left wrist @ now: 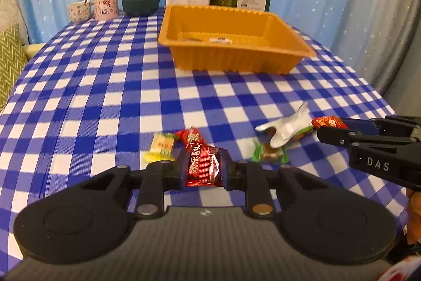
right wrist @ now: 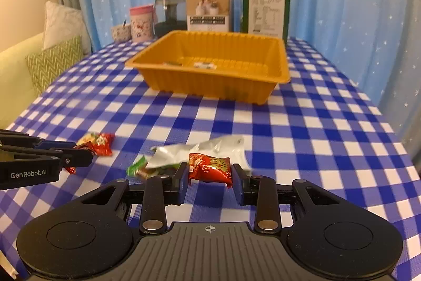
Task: Organize snacks
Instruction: 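Grasp a red candy packet with the left gripper while the right gripper grasps a red snack packet, then carry both red packets into the orange tray and open both grippers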
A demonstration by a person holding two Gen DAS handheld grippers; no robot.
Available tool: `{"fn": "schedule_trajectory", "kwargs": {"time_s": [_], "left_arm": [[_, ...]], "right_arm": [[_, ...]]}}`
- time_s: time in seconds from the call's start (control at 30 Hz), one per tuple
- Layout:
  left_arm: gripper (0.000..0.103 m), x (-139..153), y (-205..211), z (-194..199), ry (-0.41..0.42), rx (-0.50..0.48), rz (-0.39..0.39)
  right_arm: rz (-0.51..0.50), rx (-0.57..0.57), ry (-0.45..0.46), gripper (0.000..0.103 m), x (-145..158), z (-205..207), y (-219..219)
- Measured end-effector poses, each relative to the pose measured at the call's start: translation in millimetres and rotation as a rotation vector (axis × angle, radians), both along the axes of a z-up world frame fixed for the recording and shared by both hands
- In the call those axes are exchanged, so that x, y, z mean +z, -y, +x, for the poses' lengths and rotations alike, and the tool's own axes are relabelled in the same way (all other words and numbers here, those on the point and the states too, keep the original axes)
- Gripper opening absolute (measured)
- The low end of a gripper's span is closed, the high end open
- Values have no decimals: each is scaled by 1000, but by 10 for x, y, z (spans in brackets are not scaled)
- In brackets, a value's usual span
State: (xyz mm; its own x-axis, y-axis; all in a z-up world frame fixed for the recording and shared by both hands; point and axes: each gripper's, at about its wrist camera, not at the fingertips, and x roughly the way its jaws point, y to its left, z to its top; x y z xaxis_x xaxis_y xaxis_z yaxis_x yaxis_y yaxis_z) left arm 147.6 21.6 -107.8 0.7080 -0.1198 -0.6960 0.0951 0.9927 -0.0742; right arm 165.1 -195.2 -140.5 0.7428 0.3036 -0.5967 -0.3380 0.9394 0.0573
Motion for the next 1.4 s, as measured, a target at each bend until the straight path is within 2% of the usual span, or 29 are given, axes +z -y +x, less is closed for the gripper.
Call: {"fn": "schedule_trajectory", "kwargs": {"time_s": [0.33,0.67,1.1,1.4], "left_arm": [[22,226,171,154,49,-32,-32],[22,447,298,547,117,-74,-34],[22,645,335,1218,185,-78,-42],[22,579,288,1669,176,-52,-53]], "right_arm": [[22,-17,67,35,240,92,133],[39,-42,119,35,477,356,246],[67,-56,163,35,701,1001,329],[77,-49,144,35,660,1493,299]]}}
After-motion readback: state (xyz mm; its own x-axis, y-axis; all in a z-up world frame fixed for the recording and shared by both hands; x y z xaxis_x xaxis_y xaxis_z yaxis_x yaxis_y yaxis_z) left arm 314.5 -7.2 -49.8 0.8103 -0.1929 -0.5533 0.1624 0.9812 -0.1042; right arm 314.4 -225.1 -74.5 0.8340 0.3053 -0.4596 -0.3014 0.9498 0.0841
